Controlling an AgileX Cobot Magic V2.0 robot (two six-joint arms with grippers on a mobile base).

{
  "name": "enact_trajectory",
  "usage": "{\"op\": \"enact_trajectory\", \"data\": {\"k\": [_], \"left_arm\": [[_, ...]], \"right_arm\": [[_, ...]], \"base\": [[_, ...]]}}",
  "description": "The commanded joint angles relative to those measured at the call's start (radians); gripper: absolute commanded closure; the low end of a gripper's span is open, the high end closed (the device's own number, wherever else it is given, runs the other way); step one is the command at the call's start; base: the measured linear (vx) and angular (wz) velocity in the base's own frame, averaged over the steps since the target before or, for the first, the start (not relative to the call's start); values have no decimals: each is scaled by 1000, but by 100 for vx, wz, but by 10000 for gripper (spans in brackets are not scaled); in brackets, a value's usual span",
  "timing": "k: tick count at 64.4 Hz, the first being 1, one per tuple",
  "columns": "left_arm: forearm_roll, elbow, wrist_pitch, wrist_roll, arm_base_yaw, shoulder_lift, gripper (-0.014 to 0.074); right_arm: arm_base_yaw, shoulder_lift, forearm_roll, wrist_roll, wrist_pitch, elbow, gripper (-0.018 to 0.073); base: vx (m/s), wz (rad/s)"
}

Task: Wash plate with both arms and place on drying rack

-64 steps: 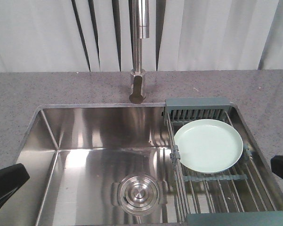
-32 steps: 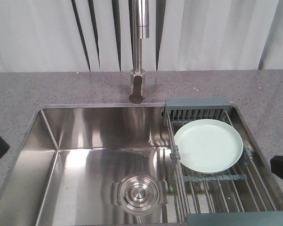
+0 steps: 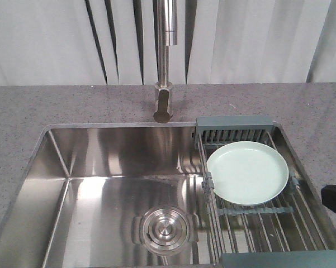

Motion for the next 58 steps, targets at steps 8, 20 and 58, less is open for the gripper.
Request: {"op": "enact_trajectory", "data": {"k": [8,20,58], "left_arm": [[-378,84,310,319,-49,-61,603],[-364,177,497,327,-56,-180,603],[-629,166,777,744,-55,-412,603]], "right_arm": [[-1,2,18,-3,-55,-23,566],[-1,2,18,-3,-55,-23,566],[-1,2,20,-3,-55,-23,566]], "base": [[0,0],[0,0],[0,0]]}}
